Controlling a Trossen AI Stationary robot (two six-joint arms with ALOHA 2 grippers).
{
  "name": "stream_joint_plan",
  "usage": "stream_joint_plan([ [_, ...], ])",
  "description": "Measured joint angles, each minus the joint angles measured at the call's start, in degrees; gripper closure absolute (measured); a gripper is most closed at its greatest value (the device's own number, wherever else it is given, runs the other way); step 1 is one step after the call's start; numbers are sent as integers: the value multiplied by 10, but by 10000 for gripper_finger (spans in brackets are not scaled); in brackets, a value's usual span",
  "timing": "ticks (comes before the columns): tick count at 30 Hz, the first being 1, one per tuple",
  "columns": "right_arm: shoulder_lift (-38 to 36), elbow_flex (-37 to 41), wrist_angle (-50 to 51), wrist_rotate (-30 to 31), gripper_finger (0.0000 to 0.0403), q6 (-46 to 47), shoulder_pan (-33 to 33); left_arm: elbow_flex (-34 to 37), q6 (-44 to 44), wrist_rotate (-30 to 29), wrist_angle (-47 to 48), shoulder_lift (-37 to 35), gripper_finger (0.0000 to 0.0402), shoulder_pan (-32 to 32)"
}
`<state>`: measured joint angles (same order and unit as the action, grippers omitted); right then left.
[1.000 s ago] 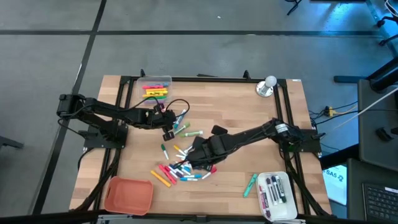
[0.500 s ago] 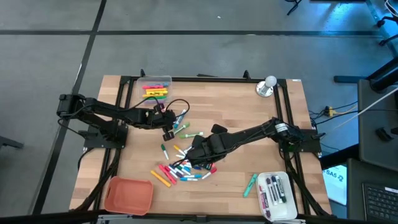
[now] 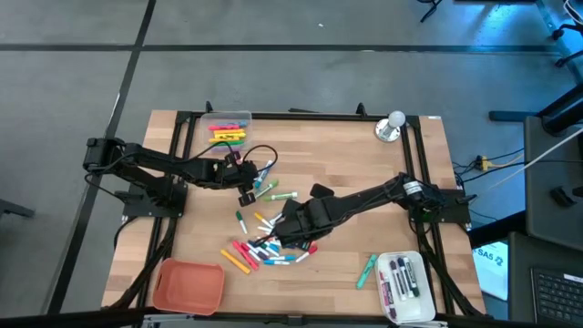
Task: Pick & Place Markers
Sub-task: Put the middle center pitch blue pen into the white bin
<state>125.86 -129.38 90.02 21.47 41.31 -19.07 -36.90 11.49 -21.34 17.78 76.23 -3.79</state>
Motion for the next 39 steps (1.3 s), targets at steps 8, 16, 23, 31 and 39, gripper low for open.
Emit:
stream_joint_plan([
  [8, 0, 0, 0, 9, 340, 2, -4, 0, 0, 0, 0, 0, 288, 0],
  [16, 0, 0, 0, 11, 340, 3, -4, 0, 0, 0, 0, 0, 288, 0],
  [23, -7, 0, 0, -1, 340, 31, -5, 0, 0, 5, 0, 0, 288, 0],
  [31, -52, 0, 0, -1, 340, 107, -40, 0, -3, 16, 0, 0, 288, 0],
  [39, -67, 6, -1, -56, 340, 192, -94, 0, -18, 33, -2, 0, 288, 0],
])
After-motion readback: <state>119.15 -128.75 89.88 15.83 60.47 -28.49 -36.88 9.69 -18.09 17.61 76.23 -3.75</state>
